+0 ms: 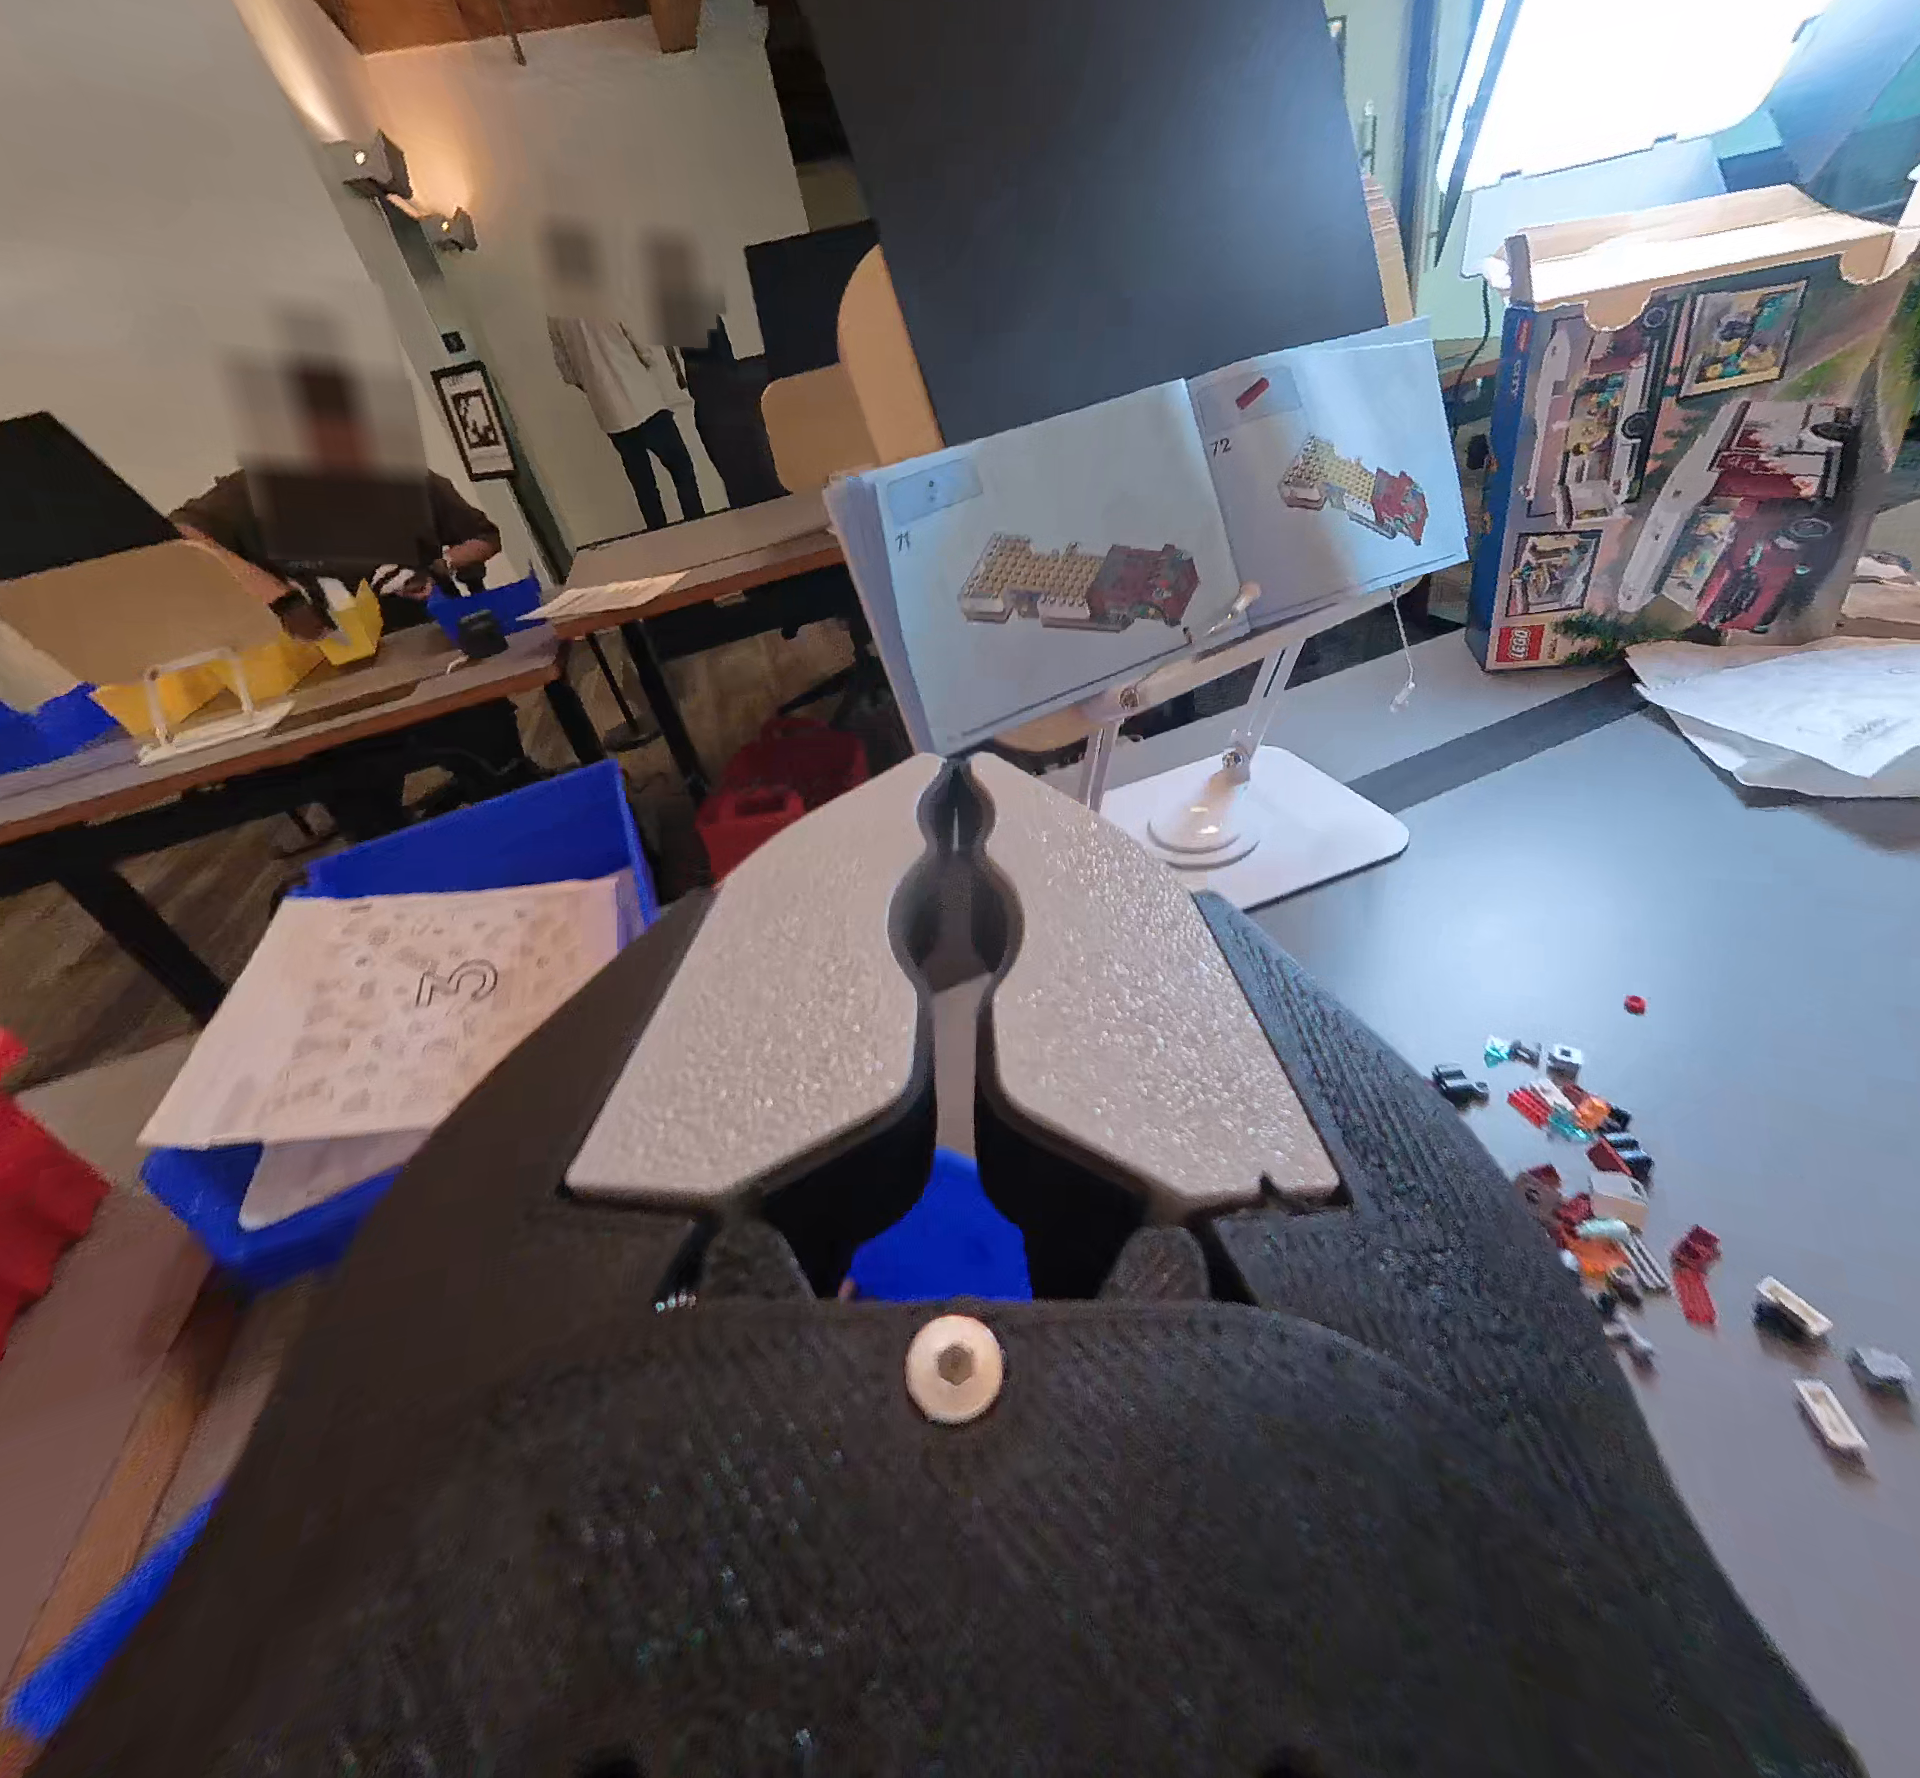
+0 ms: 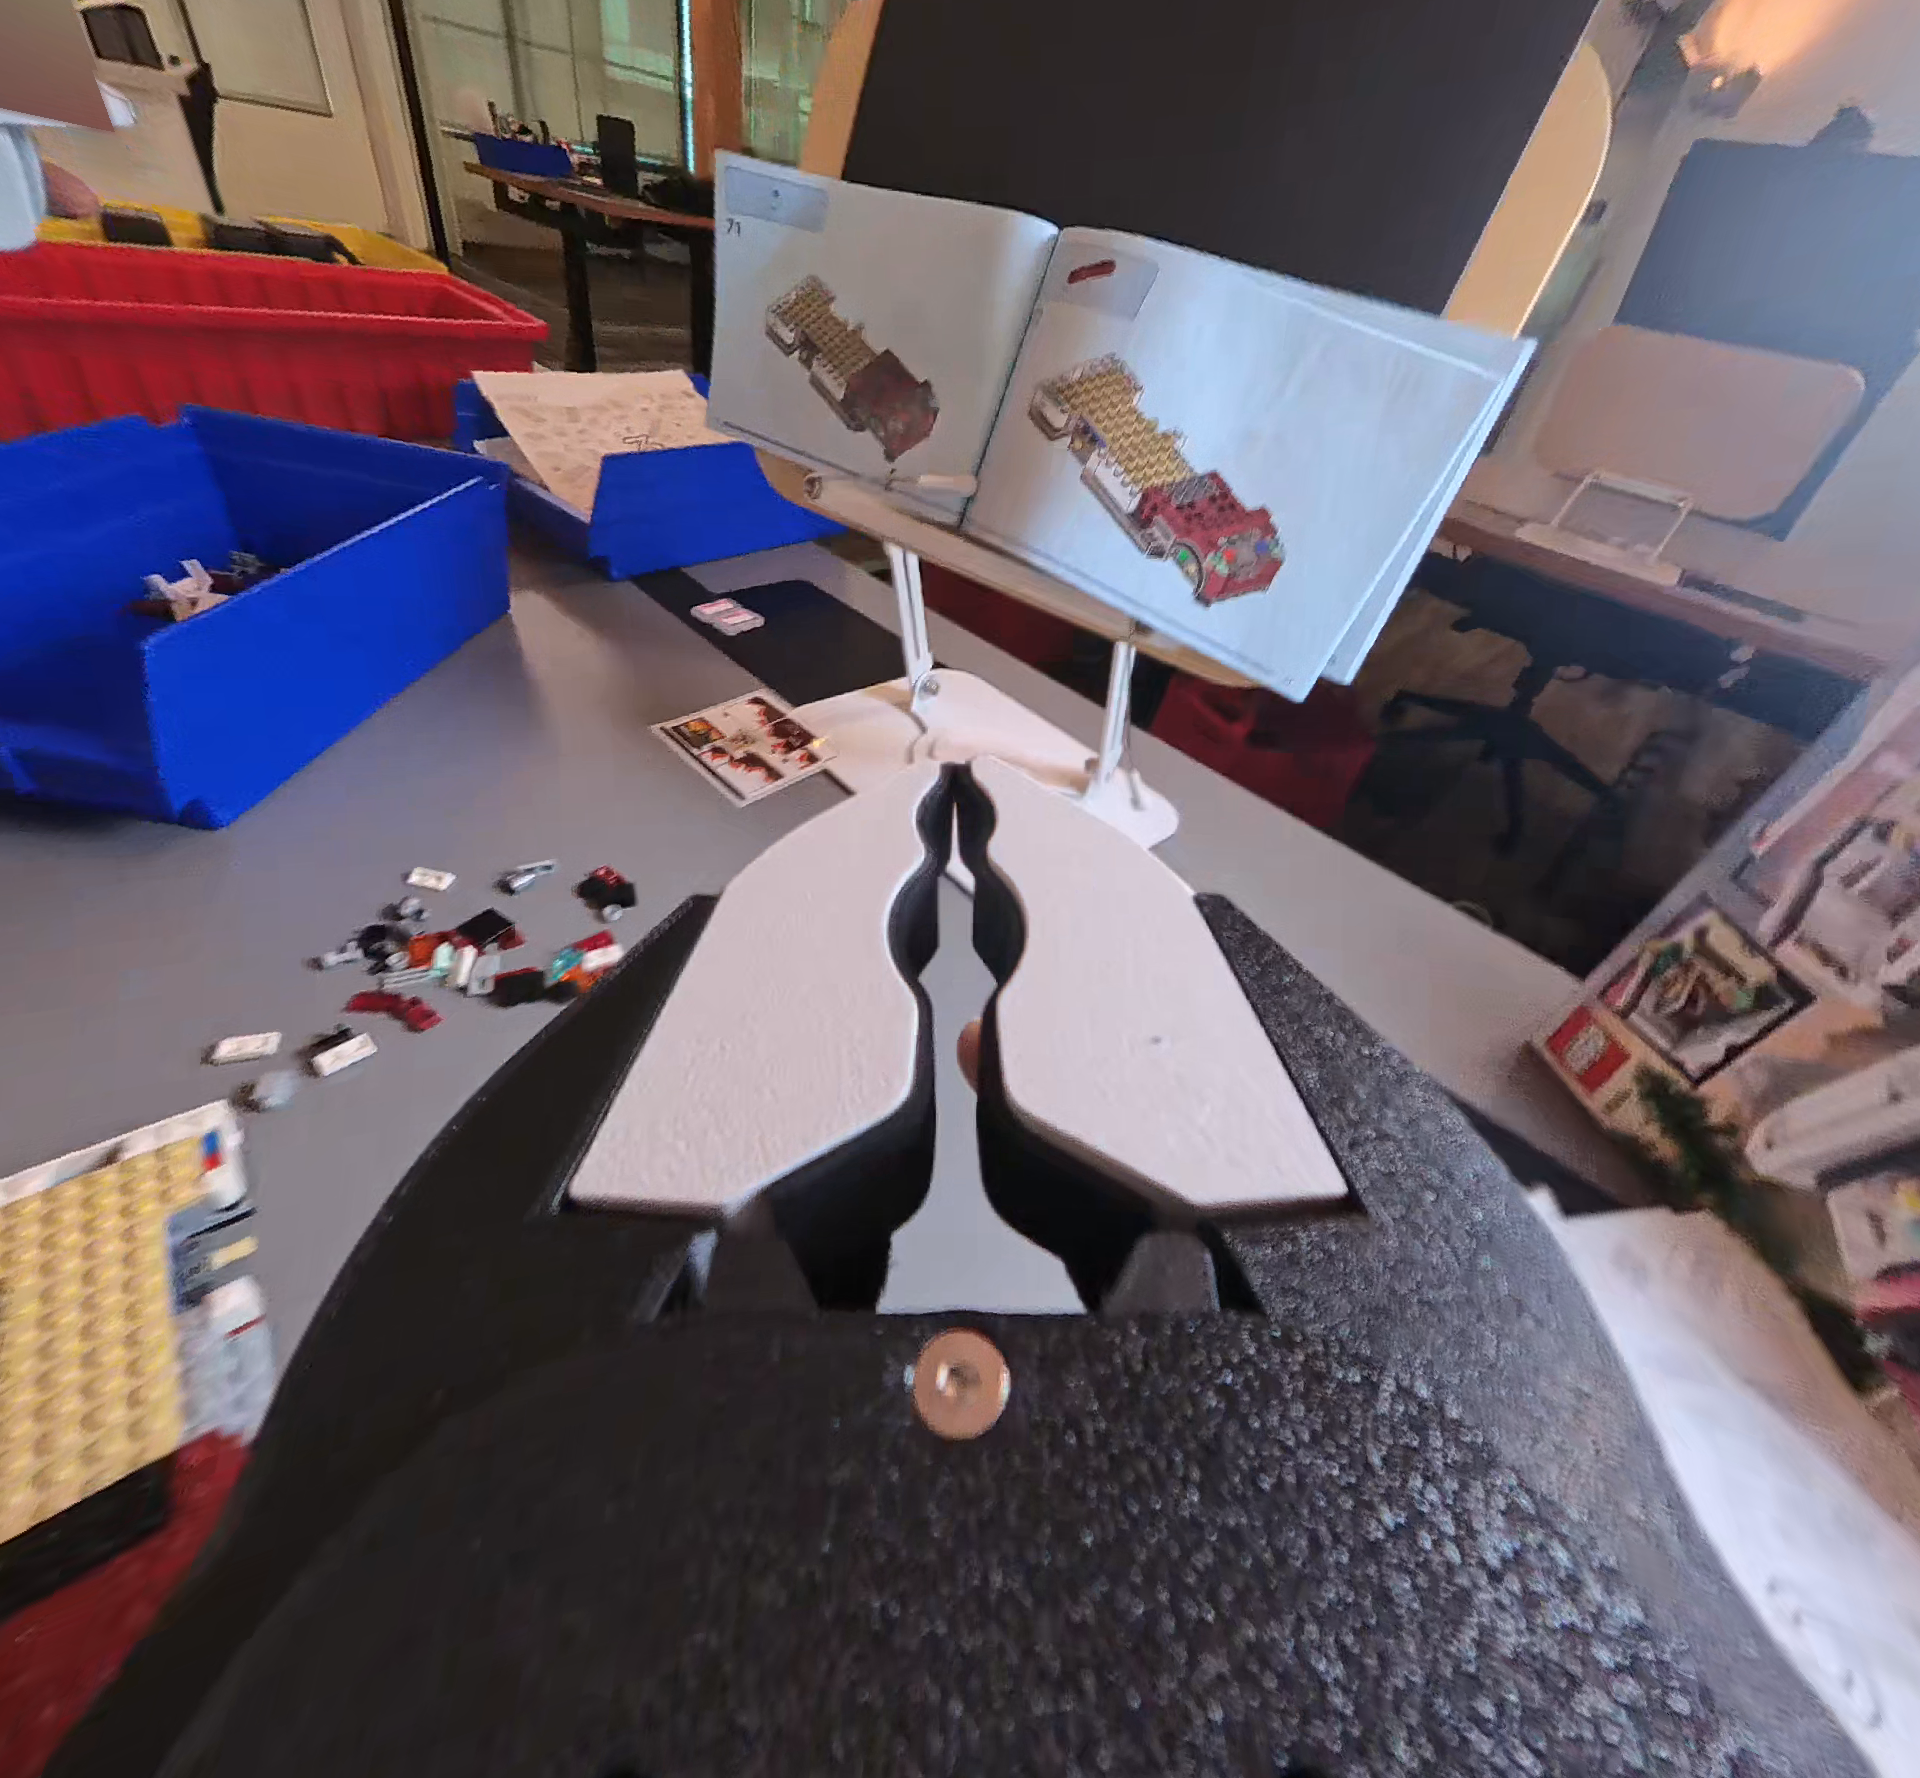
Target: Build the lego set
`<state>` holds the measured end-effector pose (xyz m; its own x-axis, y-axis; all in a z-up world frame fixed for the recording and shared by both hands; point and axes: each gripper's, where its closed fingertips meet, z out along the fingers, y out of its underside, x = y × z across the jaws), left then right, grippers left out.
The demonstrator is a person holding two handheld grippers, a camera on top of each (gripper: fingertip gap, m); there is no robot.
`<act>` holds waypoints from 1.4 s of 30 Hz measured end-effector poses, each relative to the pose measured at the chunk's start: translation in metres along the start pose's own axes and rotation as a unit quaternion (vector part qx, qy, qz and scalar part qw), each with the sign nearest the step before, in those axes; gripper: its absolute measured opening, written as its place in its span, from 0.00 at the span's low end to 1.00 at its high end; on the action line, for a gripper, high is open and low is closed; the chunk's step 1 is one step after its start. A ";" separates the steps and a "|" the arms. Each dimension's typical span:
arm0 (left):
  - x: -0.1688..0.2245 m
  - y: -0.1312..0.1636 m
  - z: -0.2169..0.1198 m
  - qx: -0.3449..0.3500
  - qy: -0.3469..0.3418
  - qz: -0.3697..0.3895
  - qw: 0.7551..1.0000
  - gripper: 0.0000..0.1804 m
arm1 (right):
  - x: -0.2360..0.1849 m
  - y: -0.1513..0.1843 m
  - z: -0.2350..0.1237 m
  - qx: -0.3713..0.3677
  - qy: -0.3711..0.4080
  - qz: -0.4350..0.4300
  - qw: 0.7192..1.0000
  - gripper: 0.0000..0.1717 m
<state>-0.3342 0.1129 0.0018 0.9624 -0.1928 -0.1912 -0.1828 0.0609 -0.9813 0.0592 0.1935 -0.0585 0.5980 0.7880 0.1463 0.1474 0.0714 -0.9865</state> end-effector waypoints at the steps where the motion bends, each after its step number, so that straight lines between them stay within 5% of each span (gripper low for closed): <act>1: 0.000 0.005 -0.013 -0.004 -0.002 -0.015 1.000 0.00 | -0.009 0.008 -0.011 -0.006 0.000 0.019 1.000 0.00; 7: 0.065 0.042 -0.066 0.004 0.042 -0.114 0.993 0.00 | -0.054 0.050 -0.043 -0.007 0.015 0.090 0.996 0.00; 17: 0.173 0.100 -0.034 -0.013 0.072 -0.097 0.993 0.00 | -0.083 0.070 -0.034 0.025 0.003 0.048 0.999 0.00; 21: 0.162 0.090 -0.022 -0.011 0.058 -0.080 0.995 0.00 | -0.080 0.063 -0.040 0.042 0.008 0.025 0.999 0.00; 24: 0.137 0.042 -0.001 0.021 0.037 -0.055 0.998 0.00 | -0.077 0.062 -0.041 0.047 0.011 0.033 0.998 0.00; 29: 0.068 -0.024 0.084 0.027 -0.006 -0.045 0.999 0.00 | -0.079 0.066 -0.040 0.046 0.003 0.048 0.998 0.01; 35: 0.006 -0.009 0.191 -0.014 -0.080 -0.043 0.996 0.00 | -0.079 0.067 -0.040 0.044 0.008 0.027 0.999 0.01; 42: -0.001 -0.001 0.221 -0.023 -0.089 -0.052 0.994 0.00 | -0.074 0.068 -0.041 0.044 0.016 0.022 0.999 0.01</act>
<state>-0.2905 0.3291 0.0078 0.9962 -0.0183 -0.0855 -0.0854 0.0046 -0.9963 0.0570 0.1154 -0.1333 0.6276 0.7717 0.1030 0.0512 0.0912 -0.9945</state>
